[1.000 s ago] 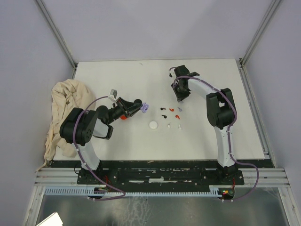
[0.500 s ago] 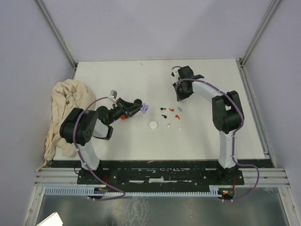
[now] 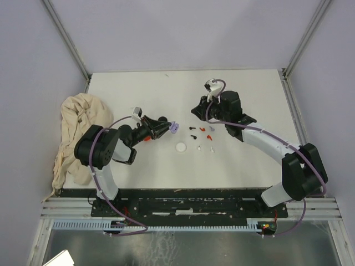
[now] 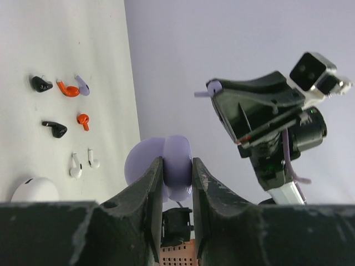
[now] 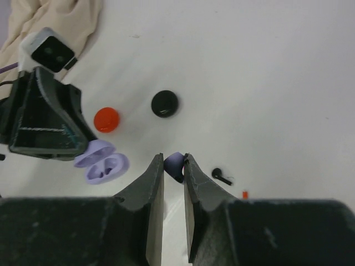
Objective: Insert the wireless bluetooth earbuds into the charging case
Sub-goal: Pick up the earbud from the center of the board, then place the earbud in the charging case.
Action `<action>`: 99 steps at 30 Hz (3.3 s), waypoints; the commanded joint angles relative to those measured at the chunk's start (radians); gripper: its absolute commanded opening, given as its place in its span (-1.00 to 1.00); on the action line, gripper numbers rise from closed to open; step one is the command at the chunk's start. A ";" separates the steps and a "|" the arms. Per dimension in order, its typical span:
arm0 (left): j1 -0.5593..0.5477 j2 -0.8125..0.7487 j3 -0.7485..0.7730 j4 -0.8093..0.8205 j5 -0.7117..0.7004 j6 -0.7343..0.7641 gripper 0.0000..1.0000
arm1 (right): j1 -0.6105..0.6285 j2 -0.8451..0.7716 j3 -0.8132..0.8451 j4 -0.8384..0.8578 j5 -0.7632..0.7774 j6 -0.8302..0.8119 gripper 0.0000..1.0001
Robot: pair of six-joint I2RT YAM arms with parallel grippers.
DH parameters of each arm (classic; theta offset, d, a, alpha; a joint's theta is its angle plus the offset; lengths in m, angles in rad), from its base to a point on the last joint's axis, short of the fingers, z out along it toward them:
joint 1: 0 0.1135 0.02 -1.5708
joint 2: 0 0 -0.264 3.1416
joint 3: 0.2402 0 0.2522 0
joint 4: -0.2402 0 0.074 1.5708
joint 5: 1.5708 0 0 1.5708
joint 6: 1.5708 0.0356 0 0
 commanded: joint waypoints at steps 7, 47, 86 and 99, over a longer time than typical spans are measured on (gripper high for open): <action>-0.047 0.060 0.068 0.194 -0.050 -0.152 -0.94 | 0.125 -0.015 -0.168 0.530 -0.014 0.111 -0.97; -0.072 0.024 0.116 0.209 -0.079 -0.217 -0.94 | 0.162 0.092 -0.240 0.689 -0.072 0.182 -0.97; -0.070 -0.020 0.100 0.208 -0.077 -0.210 -0.94 | 0.162 0.029 -0.255 0.571 -0.030 0.112 -0.83; -0.070 0.008 0.093 0.209 -0.077 -0.199 -0.94 | 0.160 -0.110 -0.273 0.518 0.117 0.087 0.40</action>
